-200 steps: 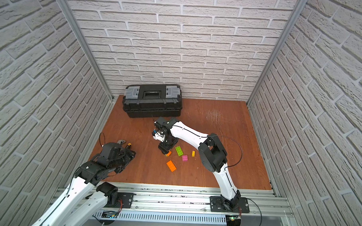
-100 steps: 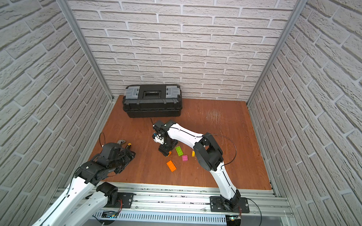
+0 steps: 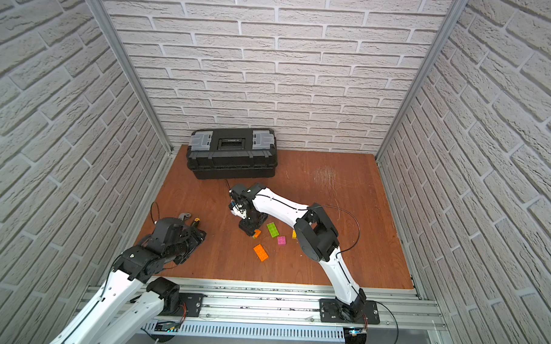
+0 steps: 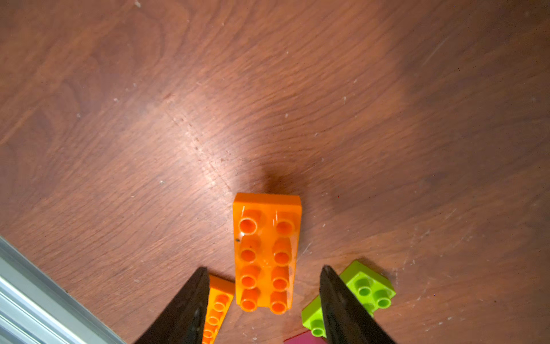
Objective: Assemble a carrot with lego
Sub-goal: Adjust the lego brick at the center of the board.
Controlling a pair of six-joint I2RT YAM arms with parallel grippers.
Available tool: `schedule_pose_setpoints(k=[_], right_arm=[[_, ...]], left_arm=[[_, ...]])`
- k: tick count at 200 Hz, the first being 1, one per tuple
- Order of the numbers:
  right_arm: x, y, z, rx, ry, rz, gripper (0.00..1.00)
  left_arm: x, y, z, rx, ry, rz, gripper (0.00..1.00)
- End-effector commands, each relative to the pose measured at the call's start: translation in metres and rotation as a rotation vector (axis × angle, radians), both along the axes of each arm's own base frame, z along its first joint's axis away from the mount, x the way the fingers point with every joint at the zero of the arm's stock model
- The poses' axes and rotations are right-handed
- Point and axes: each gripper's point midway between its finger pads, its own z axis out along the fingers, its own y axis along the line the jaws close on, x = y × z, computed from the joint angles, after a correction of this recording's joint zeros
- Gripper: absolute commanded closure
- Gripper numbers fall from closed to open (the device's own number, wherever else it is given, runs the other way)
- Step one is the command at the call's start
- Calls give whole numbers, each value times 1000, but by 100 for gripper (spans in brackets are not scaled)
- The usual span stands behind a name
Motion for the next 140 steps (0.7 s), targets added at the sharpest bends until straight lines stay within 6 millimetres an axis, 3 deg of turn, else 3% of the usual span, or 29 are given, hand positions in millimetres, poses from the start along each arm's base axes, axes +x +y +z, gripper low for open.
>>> schedule_pose_setpoints(k=[1,63,140], right_arm=[[0,7,3,0,-6,-1,42],[0,5,-3,-38,-6,-5,52],[2,2,-7,-70,-11,-10,54]], left_arm=[[1,2,3,2,-13,8,25],[0,2,1,2,-11,10,25],[-1,2,1,-1,-12,8,25]])
